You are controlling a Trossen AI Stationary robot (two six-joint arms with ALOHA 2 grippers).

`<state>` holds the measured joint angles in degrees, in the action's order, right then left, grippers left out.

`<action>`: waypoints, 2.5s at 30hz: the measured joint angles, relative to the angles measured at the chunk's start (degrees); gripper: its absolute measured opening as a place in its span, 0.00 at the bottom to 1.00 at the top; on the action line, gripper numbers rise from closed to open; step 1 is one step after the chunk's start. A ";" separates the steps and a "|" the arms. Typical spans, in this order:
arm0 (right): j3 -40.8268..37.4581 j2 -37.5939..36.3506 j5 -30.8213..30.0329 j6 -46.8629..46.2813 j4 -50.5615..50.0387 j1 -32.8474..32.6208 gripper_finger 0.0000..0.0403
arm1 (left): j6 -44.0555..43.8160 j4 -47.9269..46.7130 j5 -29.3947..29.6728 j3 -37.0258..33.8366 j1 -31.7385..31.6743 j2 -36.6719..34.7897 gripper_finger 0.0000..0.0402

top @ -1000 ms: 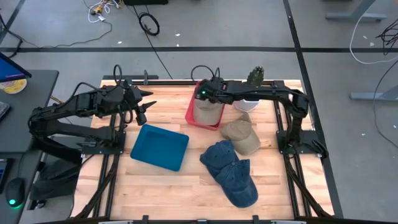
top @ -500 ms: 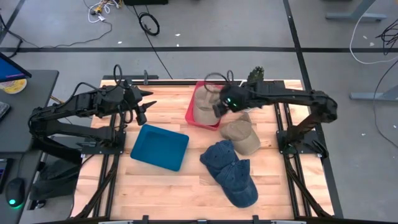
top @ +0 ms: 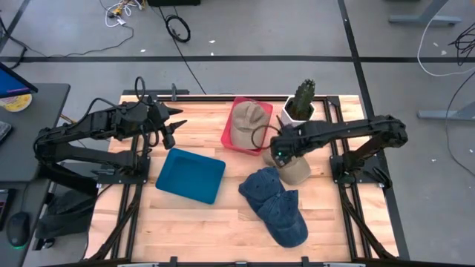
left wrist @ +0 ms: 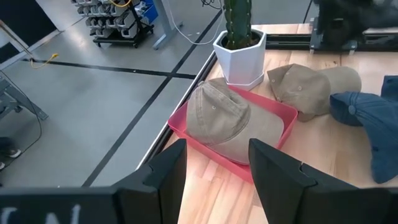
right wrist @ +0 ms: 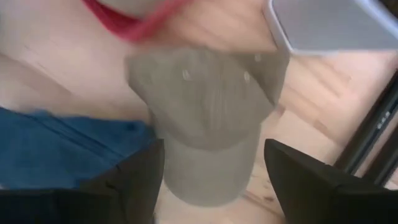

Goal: Pick & Place hat
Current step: Put the brown cap into the pink bin

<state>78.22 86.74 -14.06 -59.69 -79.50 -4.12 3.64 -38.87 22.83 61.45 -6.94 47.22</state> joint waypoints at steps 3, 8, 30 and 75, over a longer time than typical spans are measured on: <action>-4.85 -0.62 2.45 0.76 2.50 0.12 0.67 | -0.02 0.01 -0.02 0.00 0.02 0.00 0.44; -11.78 -2.44 6.45 3.50 6.92 2.20 0.64 | -1.18 0.11 -0.02 0.00 0.02 0.00 0.44; -27.51 -7.28 5.69 12.65 28.00 6.17 0.62 | -14.03 5.92 -0.01 0.00 0.02 0.00 0.44; -2.87 -8.73 -3.38 -9.51 16.47 0.02 0.00 | -8.25 7.37 0.00 0.00 0.02 0.00 0.44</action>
<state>75.36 78.01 -17.45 -69.20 -63.02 -4.11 -4.61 -31.51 22.83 61.45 -6.92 47.22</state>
